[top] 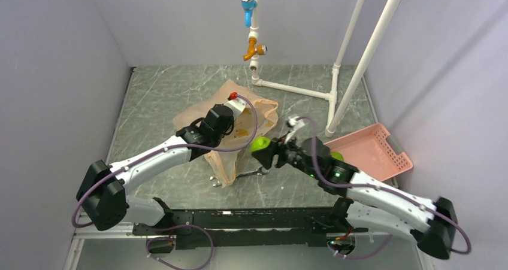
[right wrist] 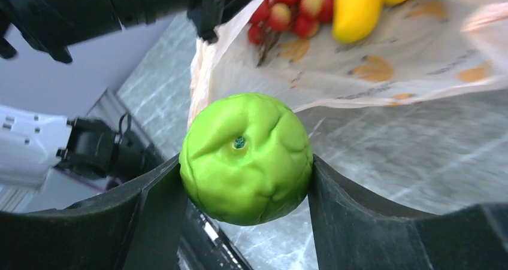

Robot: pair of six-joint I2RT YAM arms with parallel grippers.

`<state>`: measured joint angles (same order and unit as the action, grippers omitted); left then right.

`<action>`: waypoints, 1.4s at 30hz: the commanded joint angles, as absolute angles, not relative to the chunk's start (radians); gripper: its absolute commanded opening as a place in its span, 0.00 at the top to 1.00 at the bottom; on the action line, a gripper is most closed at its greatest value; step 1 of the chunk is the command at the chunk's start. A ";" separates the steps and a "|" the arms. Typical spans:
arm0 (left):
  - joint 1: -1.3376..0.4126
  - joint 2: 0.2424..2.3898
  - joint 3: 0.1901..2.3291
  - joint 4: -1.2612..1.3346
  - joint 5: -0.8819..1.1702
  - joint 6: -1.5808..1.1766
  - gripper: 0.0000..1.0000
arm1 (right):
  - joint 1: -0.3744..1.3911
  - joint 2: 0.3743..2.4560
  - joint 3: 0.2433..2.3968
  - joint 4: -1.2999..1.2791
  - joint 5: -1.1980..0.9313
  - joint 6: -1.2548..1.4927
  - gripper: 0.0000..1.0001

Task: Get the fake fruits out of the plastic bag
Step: Take out the fake fruit from the plastic bag, then place the fake fruit in the bin.

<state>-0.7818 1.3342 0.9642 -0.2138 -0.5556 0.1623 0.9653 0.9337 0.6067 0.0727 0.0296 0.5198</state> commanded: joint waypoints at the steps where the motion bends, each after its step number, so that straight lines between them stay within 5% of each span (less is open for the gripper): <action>1: -0.746 1.282 0.959 -0.183 -0.502 0.106 1.00 | 0.960 0.725 0.575 -0.157 0.271 0.505 1.00; 9: -0.702 1.333 1.171 -0.353 -0.312 0.125 1.00 | 0.905 0.638 0.609 -0.452 0.696 0.605 1.00; 19: -0.612 1.317 1.108 -0.202 -0.242 0.131 1.00 | 0.656 0.750 0.680 -0.692 0.882 0.811 1.00; 24: -0.600 1.320 1.153 -0.251 -0.262 0.035 1.00 | 0.374 0.787 0.676 -0.665 0.798 0.781 1.00; 30: -0.598 1.347 1.178 -0.273 -0.259 0.033 1.00 | -0.036 0.910 0.643 -0.517 0.434 0.708 1.00; 42: -0.597 1.350 1.186 -0.295 -0.314 0.052 1.00 | -0.136 0.993 0.543 -0.417 0.353 0.738 0.91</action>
